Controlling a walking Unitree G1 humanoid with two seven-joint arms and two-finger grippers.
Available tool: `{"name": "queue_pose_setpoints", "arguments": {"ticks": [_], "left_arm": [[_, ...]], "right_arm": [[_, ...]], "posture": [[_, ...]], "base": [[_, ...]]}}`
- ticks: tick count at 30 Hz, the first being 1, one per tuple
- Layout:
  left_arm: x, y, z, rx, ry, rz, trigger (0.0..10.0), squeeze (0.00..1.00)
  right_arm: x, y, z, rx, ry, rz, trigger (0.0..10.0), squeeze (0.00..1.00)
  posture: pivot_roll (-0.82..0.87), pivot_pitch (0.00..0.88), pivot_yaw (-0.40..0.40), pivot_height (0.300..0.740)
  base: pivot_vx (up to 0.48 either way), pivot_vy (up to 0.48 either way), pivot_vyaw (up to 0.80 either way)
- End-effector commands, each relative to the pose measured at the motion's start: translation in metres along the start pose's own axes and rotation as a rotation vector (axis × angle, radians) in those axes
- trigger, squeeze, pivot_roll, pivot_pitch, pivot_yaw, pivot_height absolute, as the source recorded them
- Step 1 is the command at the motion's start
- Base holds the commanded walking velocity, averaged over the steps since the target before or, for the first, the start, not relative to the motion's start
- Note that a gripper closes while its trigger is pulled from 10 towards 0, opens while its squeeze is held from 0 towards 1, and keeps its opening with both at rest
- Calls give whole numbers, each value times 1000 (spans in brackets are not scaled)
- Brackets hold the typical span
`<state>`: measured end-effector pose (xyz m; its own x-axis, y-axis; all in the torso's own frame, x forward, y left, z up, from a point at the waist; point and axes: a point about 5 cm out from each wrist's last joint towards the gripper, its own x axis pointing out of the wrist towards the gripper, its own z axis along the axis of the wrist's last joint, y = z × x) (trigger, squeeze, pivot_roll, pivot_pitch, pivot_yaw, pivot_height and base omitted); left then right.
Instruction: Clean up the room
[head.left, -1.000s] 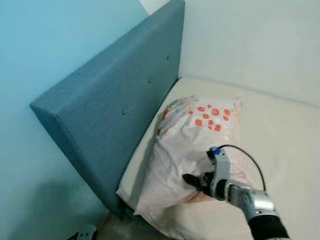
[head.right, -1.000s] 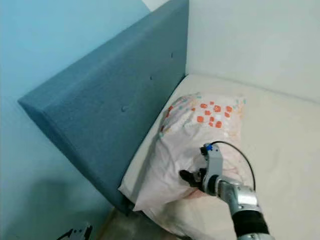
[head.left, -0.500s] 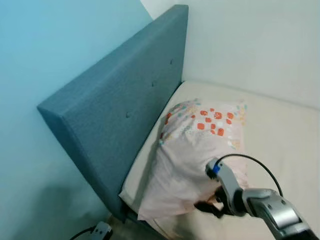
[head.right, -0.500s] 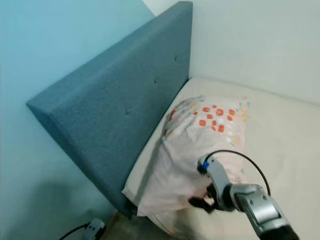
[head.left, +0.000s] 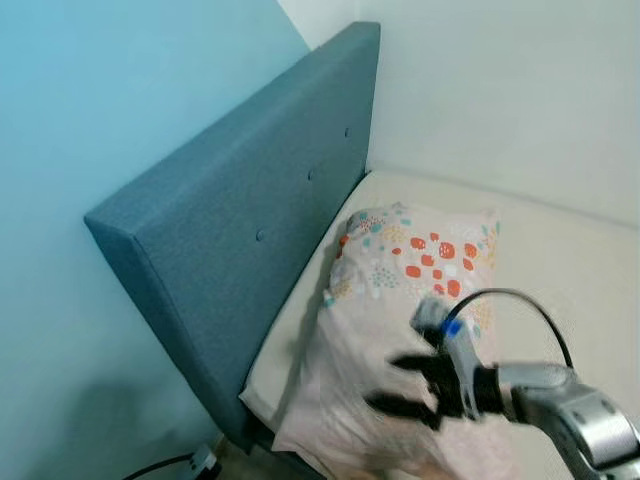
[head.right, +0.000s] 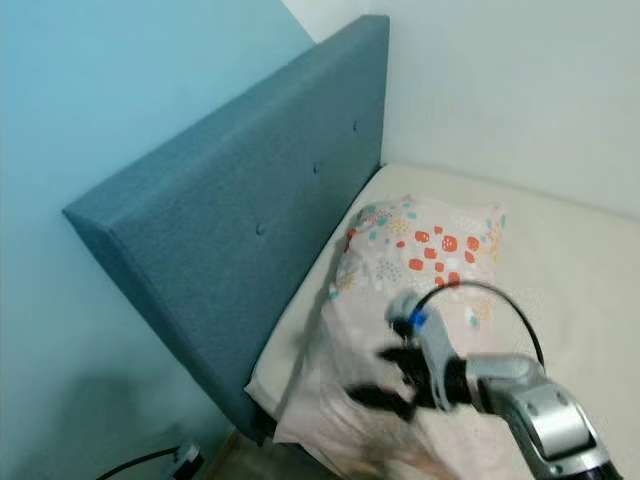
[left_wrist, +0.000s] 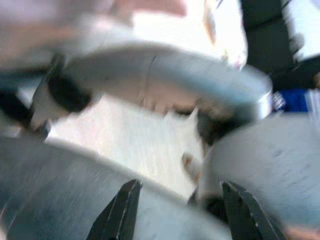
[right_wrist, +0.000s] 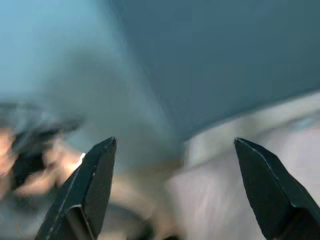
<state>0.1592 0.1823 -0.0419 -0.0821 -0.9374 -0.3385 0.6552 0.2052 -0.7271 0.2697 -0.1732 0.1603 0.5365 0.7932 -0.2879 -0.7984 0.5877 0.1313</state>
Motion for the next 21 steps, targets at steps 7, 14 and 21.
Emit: {"name": "queue_pose_setpoints", "arguments": {"ticks": [7,14,21], "left_arm": [[-5,3,29,38,-179,26,10000,0],[-11,14,46,33,-323,188,10000,0],[-14,19,54,23,-409,296,10000,0]], "right_arm": [[-5,-54,-36,153,73,-438,10000,0],[-4,-60,-71,319,163,-572,10000,0],[-1,-60,-85,352,193,-598,10000,0]], "posture": [[-61,109,11,740],[-57,116,11,740],[-57,121,11,740]], "base": [[0,0,0],[0,0,-708],[0,0,-717]]}}
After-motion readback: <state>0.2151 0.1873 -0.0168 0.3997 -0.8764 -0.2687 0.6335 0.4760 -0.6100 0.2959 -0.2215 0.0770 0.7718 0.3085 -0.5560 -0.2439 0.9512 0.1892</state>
